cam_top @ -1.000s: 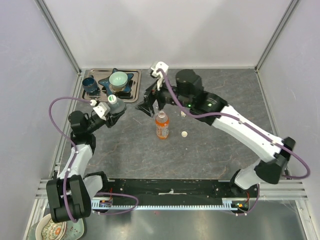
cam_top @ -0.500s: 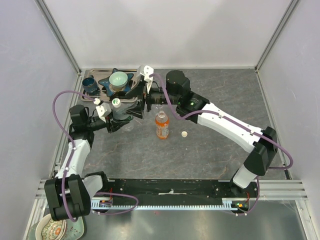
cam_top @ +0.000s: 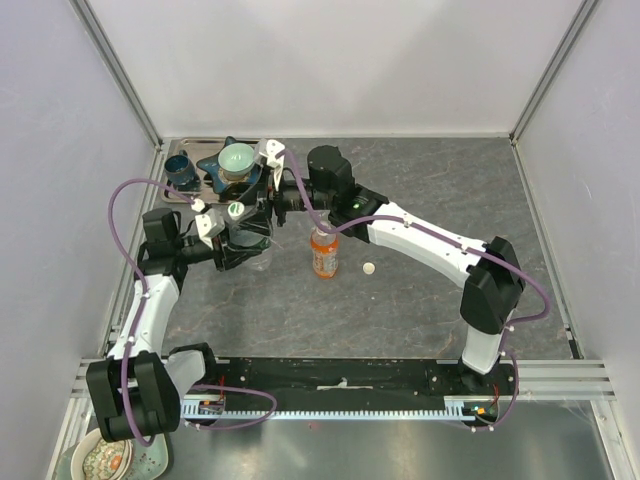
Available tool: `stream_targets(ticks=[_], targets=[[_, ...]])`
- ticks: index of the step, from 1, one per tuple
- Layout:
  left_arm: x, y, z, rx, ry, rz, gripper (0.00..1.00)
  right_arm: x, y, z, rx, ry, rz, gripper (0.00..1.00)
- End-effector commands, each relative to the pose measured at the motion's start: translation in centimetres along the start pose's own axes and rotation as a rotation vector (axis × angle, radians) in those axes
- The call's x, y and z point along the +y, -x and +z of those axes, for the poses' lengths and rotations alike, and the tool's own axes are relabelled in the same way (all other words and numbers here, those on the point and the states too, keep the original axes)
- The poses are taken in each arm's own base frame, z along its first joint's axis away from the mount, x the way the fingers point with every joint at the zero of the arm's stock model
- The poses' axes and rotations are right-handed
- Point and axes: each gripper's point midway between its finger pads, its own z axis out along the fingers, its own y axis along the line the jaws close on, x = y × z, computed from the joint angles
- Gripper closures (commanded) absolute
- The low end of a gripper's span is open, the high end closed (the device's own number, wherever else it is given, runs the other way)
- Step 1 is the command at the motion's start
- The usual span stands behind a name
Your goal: Screw on the bottle caps
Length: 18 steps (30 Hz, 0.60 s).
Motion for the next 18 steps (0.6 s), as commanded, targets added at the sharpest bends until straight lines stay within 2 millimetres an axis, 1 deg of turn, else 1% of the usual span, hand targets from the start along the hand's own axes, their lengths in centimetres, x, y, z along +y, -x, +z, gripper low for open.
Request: stream_targets(ticks=[1, 4, 5, 7, 8, 9, 11, 13, 14, 16, 18], targets=[[-1.0, 2.0, 0.2, -0.032, -0.059, 0.083, 0.90, 0.8, 5.2, 0.3, -0.143, 0.027, -0.073, 0.32], [-1.3, 2.2, 0.3, -0.030, -0.068, 0.087, 0.90, 1.0, 5.2, 0.4, -0.145, 0.037, -0.064, 0.40], [-1.3, 2.3, 0.3, -0.030, -0.070, 0.094, 0.88, 1.0, 5.2, 0.4, -0.143, 0.039, -0.061, 0.46], [-1.5, 2.4, 0.3, -0.029, -0.071, 0.086, 0.86, 1.0, 4.8, 0.5, -0.130, 0.044, -0.049, 0.53], [-1.4, 2.8, 0.2, -0.029, -0.067, 0.092, 0.84, 1.0, 4.3, 0.7, -0.116, 0.049, -0.042, 0.61], [-1.4, 2.9, 0.2, -0.028, -0.064, 0.091, 0.82, 1.0, 4.5, 0.7, -0.113, 0.050, -0.040, 0.63], [-1.3, 3.3, 0.1, -0.024, -0.057, 0.092, 0.81, 1.0, 4.1, 0.7, -0.095, 0.051, -0.032, 0.69], [-1.3, 3.5, 0.1, -0.021, -0.052, 0.088, 0.80, 1.0, 3.9, 0.6, -0.084, 0.050, -0.026, 0.69], [-1.4, 3.5, 0.0, -0.021, -0.052, 0.086, 0.81, 1.0, 4.0, 0.5, -0.082, 0.048, -0.033, 0.63], [-1.5, 3.5, 0.0, -0.021, -0.052, 0.084, 0.82, 1.1, 3.7, 0.4, -0.066, 0.047, -0.029, 0.55], [-1.5, 3.5, 0.0, -0.018, -0.050, 0.083, 0.82, 1.2, 3.6, 0.1, -0.059, 0.038, -0.033, 0.54]])
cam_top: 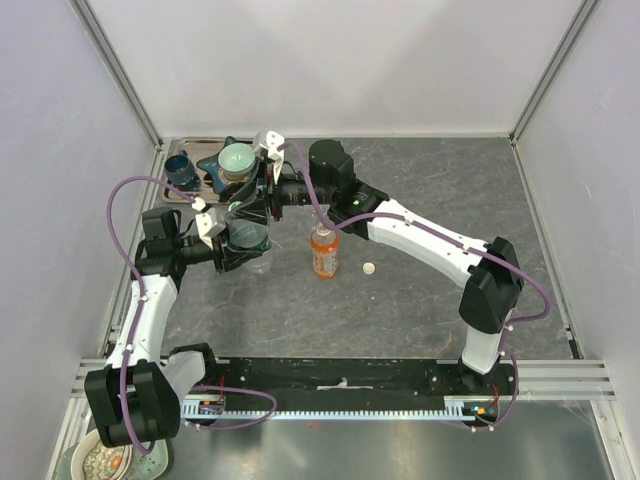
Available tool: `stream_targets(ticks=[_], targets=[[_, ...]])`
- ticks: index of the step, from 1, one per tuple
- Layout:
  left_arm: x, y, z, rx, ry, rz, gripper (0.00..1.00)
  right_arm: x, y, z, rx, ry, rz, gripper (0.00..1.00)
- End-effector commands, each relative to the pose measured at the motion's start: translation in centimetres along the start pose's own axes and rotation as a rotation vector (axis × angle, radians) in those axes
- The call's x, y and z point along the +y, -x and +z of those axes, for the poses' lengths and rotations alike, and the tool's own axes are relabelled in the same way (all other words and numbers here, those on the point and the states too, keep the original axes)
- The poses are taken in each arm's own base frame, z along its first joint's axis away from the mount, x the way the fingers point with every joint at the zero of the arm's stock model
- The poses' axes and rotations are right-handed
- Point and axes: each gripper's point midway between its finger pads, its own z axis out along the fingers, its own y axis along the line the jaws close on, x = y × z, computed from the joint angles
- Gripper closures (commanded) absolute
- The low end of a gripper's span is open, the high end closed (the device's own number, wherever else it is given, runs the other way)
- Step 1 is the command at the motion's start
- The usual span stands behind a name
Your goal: Screw on the bottle caps
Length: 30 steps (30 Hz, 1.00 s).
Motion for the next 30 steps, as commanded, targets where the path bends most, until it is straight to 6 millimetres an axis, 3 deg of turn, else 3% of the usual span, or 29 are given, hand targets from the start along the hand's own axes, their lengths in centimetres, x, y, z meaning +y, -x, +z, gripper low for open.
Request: stream_targets(ticks=[1, 7, 9, 14, 15, 16, 17, 21, 27, 30], targets=[[-0.2, 2.4, -0.1, -0.030, -0.021, 0.103, 0.82, 0.4, 0.5, -0.3, 0.014, 0.001, -0.016, 0.50], [0.0, 2.5, -0.1, -0.024, -0.010, 0.098, 0.82, 0.9, 0.4, -0.7, 0.020, 0.008, -0.014, 0.44], [-0.1, 2.4, -0.1, -0.024, -0.012, 0.098, 0.83, 0.9, 0.5, -0.7, 0.019, 0.009, -0.016, 0.50], [-0.1, 2.4, -0.2, -0.019, -0.004, 0.097, 0.79, 0.7, 0.6, -0.6, 0.013, 0.001, -0.025, 0.74], [0.0, 2.3, -0.2, -0.014, 0.005, 0.093, 0.69, 0.5, 0.6, -0.6, 0.009, -0.003, -0.027, 0.77], [0.0, 2.4, -0.2, -0.011, 0.011, 0.086, 0.15, 0.3, 0.6, -0.4, 0.009, -0.009, -0.033, 0.79], [0.0, 2.4, -0.3, -0.008, 0.018, 0.084, 0.01, -0.1, 0.8, -0.4, 0.004, -0.030, -0.042, 0.80], [0.4, 4.0, -0.7, 0.014, 0.059, 0.102, 0.00, -2.1, 0.6, -0.3, 0.026, -0.107, -0.088, 0.85], [-0.4, 4.2, -1.8, 0.092, 0.118, 0.107, 0.01, -4.9, -0.1, 0.7, 0.062, -0.181, -0.138, 0.88], [-0.1, 6.5, -2.7, 0.118, 0.189, 0.178, 0.01, -5.8, -0.7, 1.3, 0.062, -0.202, -0.131, 0.88]])
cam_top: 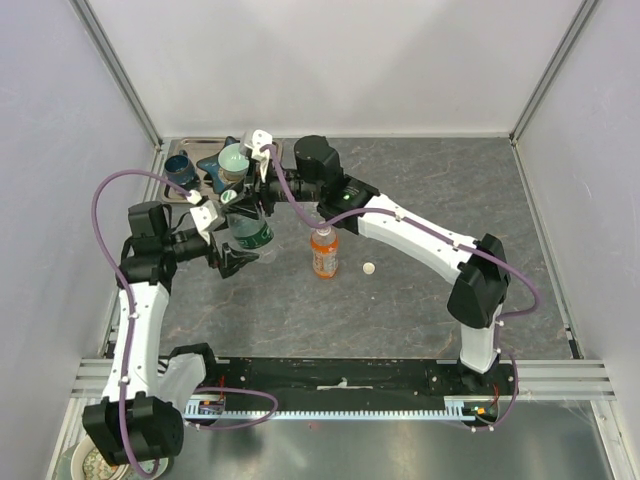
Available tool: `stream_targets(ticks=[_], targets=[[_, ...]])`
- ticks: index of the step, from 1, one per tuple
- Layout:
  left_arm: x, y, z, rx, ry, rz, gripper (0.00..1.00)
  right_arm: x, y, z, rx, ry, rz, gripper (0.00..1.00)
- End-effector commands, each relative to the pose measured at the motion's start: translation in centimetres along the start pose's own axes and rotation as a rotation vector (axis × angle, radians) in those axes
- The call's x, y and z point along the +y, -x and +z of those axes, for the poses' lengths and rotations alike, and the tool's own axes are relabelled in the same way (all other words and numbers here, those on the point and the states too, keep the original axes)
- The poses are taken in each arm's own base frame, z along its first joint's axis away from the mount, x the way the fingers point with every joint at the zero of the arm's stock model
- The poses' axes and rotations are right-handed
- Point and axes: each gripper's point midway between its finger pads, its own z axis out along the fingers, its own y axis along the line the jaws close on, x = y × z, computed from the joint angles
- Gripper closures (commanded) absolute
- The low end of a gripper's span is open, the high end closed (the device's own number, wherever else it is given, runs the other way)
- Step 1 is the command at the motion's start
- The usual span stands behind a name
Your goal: Screw on the bottle caps
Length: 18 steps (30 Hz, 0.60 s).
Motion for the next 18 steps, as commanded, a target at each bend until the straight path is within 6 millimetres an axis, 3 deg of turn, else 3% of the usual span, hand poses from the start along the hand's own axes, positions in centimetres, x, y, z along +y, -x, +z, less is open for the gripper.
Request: stream_targets(ticks=[1, 6, 11, 13, 16, 18], targets=[[0.0, 4.0, -1.8, 0.025, 0.086, 0.142, 0.01, -3.5, -1.0, 1.2, 0.009, -0.107, -0.048, 0.87], [0.7, 9.2, -4.1, 0.024, 0.232, 0.176, 0.01, -5.5, -1.9, 2.6, -0.025, -0.162, -0.029, 0.87], [2.6, 11.9, -5.9, 0.026, 0.397, 0.128, 0.01, -6.5, -3.5, 3.5, -0.045, -0.193, 0.011, 0.87], [4.2, 12.8, -7.2, 0.039, 0.515, 0.147, 0.01, -6.6, -3.8, 3.7, -0.049, -0.195, 0.015, 0.87], [5.8, 14.3, -9.2, 0.043, 0.662, 0.159, 0.01, -6.7, -3.7, 4.3, -0.088, -0.200, 0.005, 0.88], [6.2, 15.8, -10.3, 0.024, 0.726, 0.155, 0.01, -6.7, -2.4, 4.9, -0.165, -0.214, -0.019, 0.88]])
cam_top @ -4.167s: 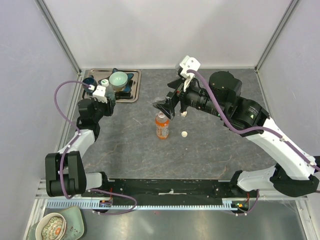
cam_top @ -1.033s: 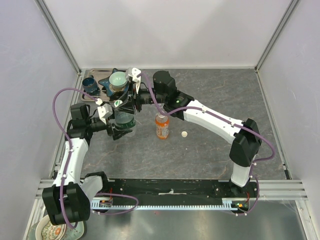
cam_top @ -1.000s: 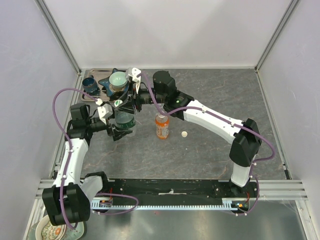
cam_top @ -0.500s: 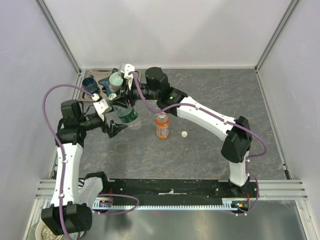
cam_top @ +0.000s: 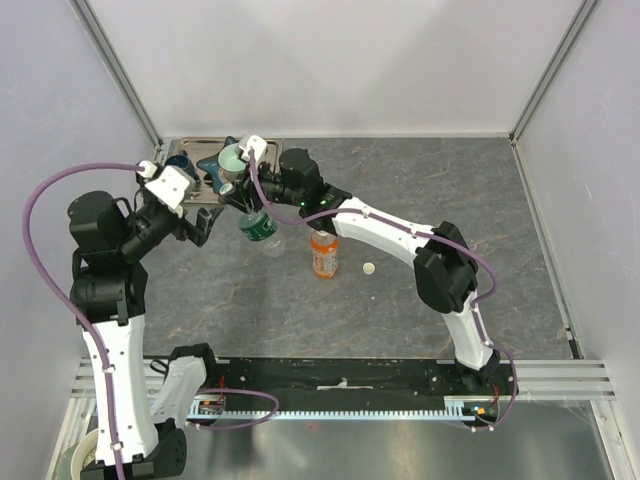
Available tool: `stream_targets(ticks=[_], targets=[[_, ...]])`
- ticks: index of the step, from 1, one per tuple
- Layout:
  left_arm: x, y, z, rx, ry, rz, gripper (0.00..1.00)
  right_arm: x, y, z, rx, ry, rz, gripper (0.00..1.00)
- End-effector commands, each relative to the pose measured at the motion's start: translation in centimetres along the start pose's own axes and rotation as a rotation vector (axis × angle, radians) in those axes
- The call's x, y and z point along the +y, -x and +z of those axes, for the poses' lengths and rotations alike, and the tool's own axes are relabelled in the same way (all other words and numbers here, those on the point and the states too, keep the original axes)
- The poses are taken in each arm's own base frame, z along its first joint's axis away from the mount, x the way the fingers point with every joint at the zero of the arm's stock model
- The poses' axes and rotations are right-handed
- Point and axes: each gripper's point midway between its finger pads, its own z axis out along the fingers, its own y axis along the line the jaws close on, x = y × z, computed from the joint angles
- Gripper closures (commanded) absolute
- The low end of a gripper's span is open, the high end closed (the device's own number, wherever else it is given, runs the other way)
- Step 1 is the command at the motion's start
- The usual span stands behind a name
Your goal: Screw on the bottle caps
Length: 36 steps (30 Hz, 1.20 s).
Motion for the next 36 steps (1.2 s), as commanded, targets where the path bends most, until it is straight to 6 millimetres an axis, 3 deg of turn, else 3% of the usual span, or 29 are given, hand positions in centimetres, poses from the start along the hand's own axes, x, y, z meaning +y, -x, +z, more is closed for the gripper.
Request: stream_targets(ticks=[1, 6, 9, 11, 15, 19, 28, 36], targets=[[4.0, 2.6, -1.6, 0.001, 0.225, -0.054, 0.01, 0.3, 4.1, 1.7, -0.205, -0.022, -0.042, 0.88], [3.0, 4.7, -1.8, -0.047, 0.186, -0.198, 0.01, 1.5, 4.6, 4.6, -0.331, -0.062, -0.087, 0.88], [1.8, 5.5, -2.1, -0.075, 0.137, -0.219, 0.01, 1.1, 2.8, 6.5, -0.343, -0.133, -0.104, 0.88], [1.3, 5.9, -2.2, -0.090, 0.120, -0.225, 0.01, 1.4, 3.1, 7.1, -0.383, -0.168, -0.110, 0.89], [0.7, 6.0, -2.2, -0.104, 0.093, -0.235, 0.01, 1.4, 0.5, 9.0, -0.375, -0.218, -0.140, 0.89], [-0.2, 6.0, -2.2, -0.125, 0.063, -0.246, 0.01, 1.5, 0.0, 9.4, -0.417, -0.233, -0.146, 0.89], [-0.8, 4.7, -1.7, -0.103, 0.040, -0.287, 0.01, -0.1, 0.1, 8.2, -0.518, -0.330, -0.107, 0.89], [-1.2, 4.1, -1.4, -0.101, 0.018, -0.302, 0.01, -0.6, -2.8, 8.3, -0.462, -0.358, -0.081, 0.85]])
